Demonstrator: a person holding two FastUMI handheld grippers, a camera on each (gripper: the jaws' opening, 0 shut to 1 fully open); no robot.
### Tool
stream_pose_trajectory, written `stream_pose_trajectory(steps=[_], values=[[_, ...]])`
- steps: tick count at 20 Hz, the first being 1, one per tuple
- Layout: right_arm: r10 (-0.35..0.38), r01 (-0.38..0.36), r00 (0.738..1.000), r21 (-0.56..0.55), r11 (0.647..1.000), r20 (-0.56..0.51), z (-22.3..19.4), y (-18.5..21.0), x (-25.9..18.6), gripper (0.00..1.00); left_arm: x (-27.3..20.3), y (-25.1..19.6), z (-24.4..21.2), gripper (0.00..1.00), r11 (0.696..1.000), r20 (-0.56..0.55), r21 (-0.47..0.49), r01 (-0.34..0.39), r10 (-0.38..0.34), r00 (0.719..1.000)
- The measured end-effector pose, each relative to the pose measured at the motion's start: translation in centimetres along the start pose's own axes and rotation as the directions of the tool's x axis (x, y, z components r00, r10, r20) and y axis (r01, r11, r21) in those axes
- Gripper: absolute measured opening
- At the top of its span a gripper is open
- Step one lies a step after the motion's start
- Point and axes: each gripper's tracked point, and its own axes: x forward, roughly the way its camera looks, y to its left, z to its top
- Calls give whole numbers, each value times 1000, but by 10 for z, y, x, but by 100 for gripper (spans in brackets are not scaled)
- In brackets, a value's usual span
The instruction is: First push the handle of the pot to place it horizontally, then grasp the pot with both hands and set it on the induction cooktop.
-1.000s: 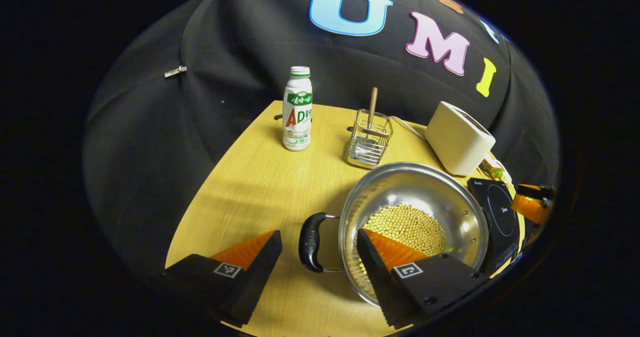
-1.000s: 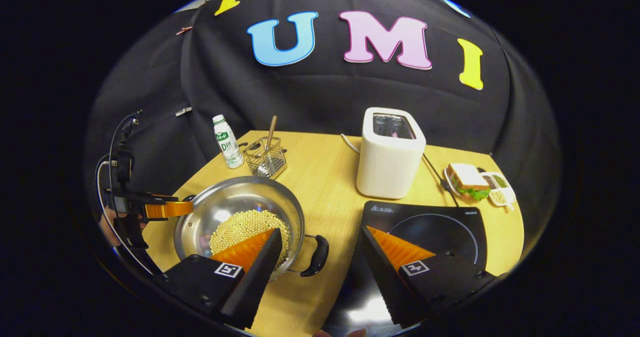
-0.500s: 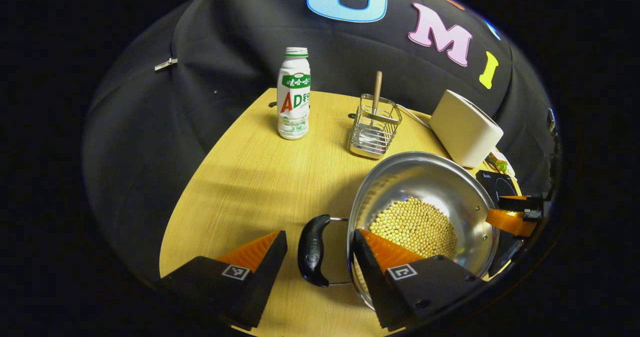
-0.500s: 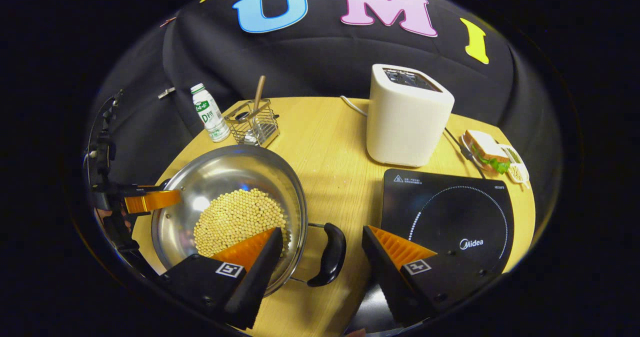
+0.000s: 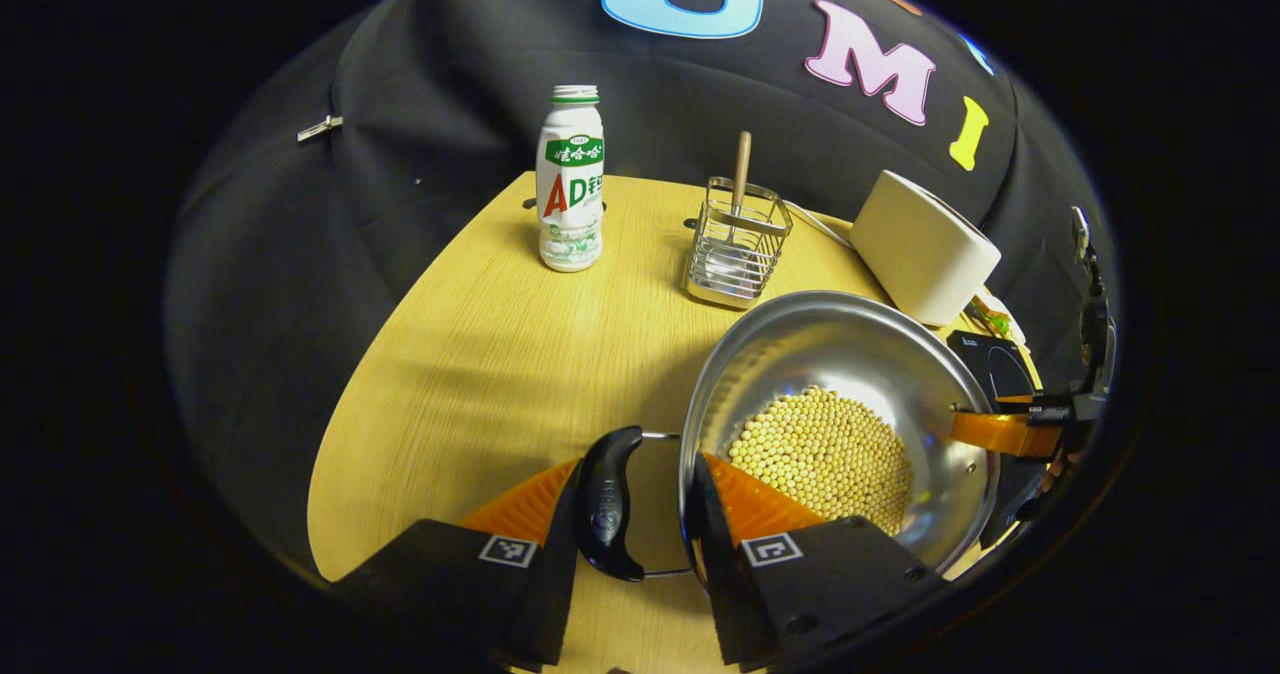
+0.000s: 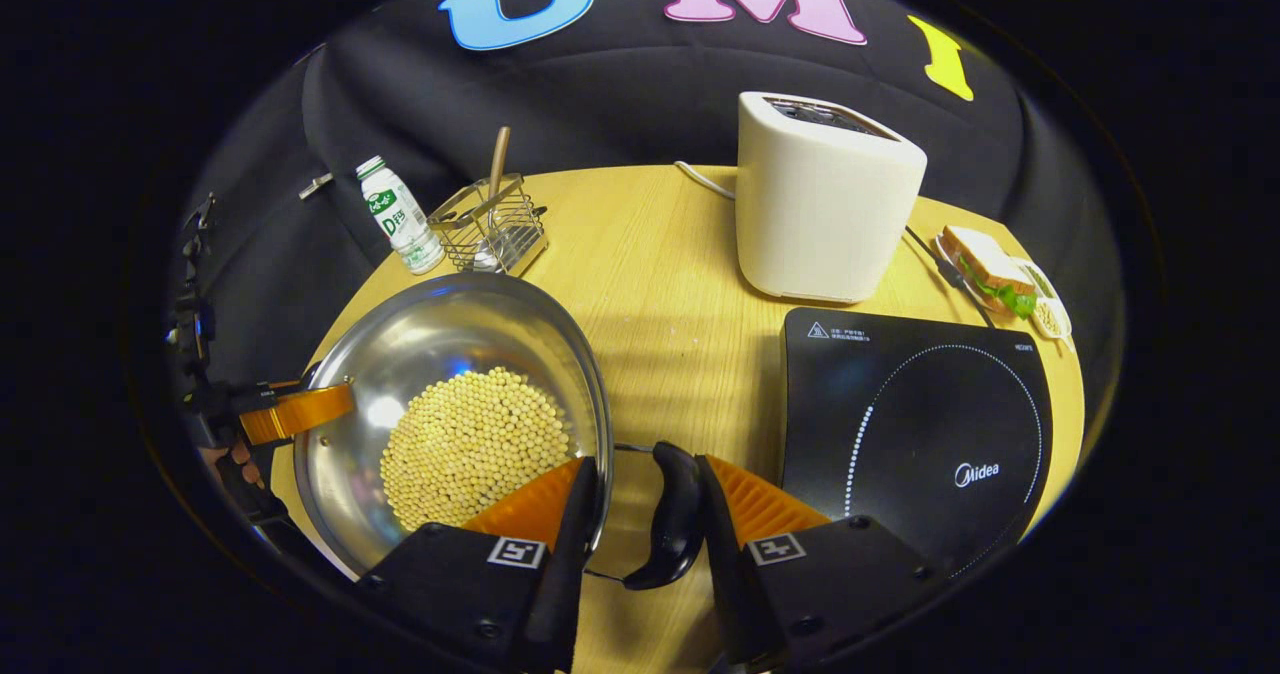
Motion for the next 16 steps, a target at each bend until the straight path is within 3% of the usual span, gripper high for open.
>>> stream_pose_trajectory(steps=[3,10,11,12,14,15,16], values=[[2,-2,1000,2,1000,-19,-6,-1,-1,48,-3,-3,1,56,1000,6,-4,-16,16,1000],[17,-17,1000,16,1000,12,14,-19,-53,48,-52,-32,24,55,999,44,26,-22,21,999],[16,-16,1000,17,1000,6,15,-25,-60,43,-56,-40,27,54,999,40,30,-20,18,999],[16,-16,1000,19,1000,2,16,-32,-67,48,-61,-49,29,55,999,32,33,-18,17,999],[8,-8,1000,29,1000,-10,16,-51,-82,48,-65,-68,30,55,999,19,36,-9,8,1000],[3,-3,1000,33,999,-14,16,-61,-88,43,-68,-78,30,55,999,10,36,-3,2,1000],[-2,2,1000,32,999,-13,17,-70,-94,48,-70,-90,31,55,999,7,38,4,-4,1000]])
